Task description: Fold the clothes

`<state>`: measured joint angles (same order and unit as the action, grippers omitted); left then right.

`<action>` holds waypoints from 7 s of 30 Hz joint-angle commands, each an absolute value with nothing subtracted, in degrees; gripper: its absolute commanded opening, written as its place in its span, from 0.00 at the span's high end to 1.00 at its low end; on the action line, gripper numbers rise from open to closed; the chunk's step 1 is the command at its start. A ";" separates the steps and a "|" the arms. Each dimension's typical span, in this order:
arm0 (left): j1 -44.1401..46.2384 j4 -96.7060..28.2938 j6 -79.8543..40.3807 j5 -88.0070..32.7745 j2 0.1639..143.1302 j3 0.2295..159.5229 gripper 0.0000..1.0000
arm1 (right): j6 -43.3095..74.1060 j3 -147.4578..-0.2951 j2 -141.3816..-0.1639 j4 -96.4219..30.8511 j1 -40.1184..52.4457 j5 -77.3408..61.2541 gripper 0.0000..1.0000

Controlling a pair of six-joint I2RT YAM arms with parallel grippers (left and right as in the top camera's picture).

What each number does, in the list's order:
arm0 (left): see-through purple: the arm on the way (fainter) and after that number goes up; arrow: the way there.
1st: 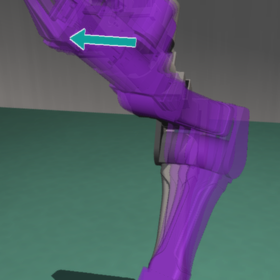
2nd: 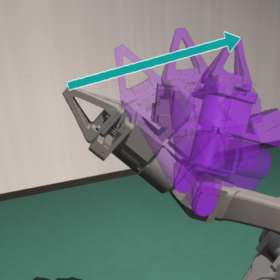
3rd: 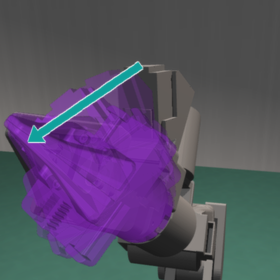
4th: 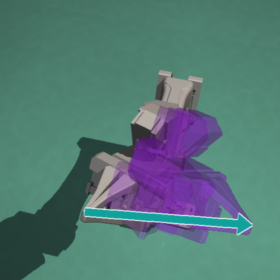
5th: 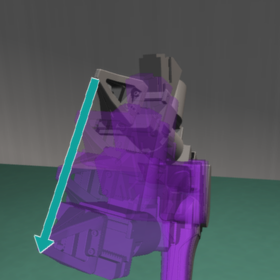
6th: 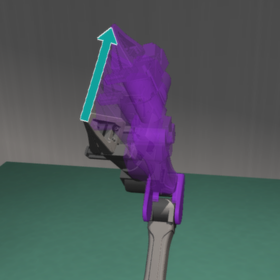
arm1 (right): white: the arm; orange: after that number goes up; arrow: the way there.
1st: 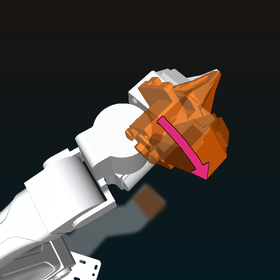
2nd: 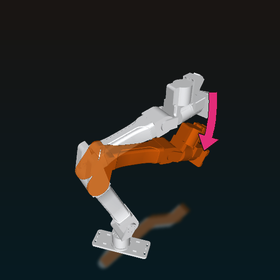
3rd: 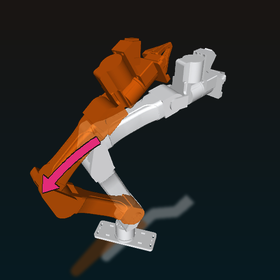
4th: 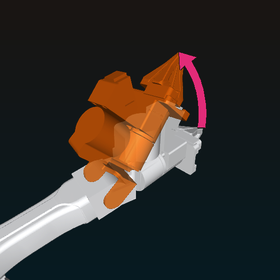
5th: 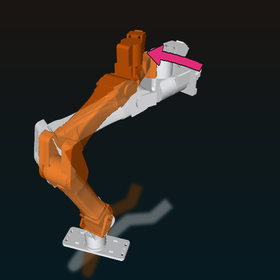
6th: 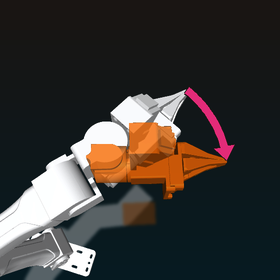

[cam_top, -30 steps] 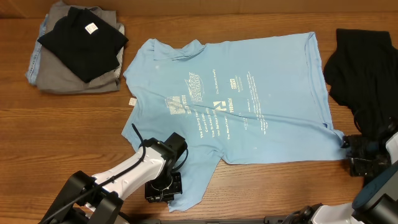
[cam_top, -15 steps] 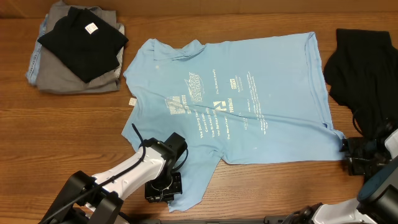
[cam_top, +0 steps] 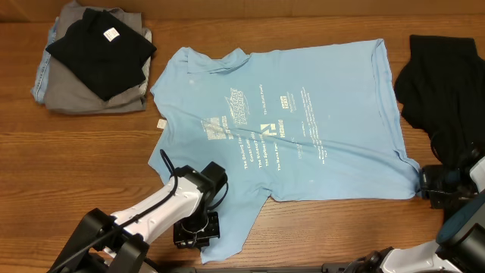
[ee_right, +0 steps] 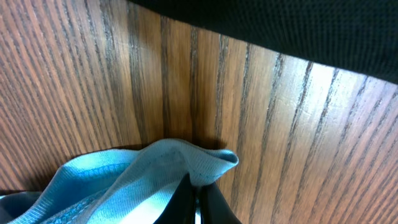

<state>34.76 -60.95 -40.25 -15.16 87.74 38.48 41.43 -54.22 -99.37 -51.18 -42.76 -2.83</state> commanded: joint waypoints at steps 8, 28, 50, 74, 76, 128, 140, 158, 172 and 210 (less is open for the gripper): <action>35.66 -66.02 -39.27 -9.69 76.82 44.66 0.96 | 43.99 -58.19 -100.86 -61.04 -44.01 -0.95 0.96; 26.96 -55.99 -37.85 16.53 67.48 56.95 0.96 | 43.97 -67.02 -94.13 -57.45 -41.39 -12.32 0.96; 17.02 -34.28 -27.16 17.15 81.36 56.95 0.96 | 50.89 -66.98 -94.30 -33.10 -22.15 -5.50 0.96; 6.35 -13.72 -25.26 18.85 88.90 56.95 0.85 | 53.67 -66.98 -104.57 -23.03 -20.67 -0.60 0.96; 6.37 -11.73 -25.26 17.80 89.52 56.95 0.84 | 53.67 -66.98 -104.75 -22.17 -20.45 -0.49 0.96; 6.37 -39.46 -24.53 -5.85 105.01 59.13 0.96 | 32.51 -77.21 -118.54 -43.83 -20.21 -6.74 0.96; 6.33 -48.47 -29.45 -2.22 104.99 59.16 0.96 | 40.95 -77.21 -120.25 -52.12 -20.36 -5.43 0.96; 6.33 -66.61 -38.81 3.64 99.48 59.13 0.96 | 43.29 -77.21 -120.25 -62.52 -20.36 -1.26 0.96; 6.33 -76.69 -39.44 7.09 81.03 59.13 0.96 | 48.29 -77.21 -119.17 -68.88 -21.28 8.21 0.96; 8.34 -54.11 -24.45 -5.41 100.55 59.09 0.96 | 22.81 -71.13 -106.26 -67.02 -19.07 -15.14 0.96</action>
<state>8.27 -54.46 -23.77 -4.58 98.61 59.22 21.43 -73.17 -107.11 -68.12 -18.96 -14.48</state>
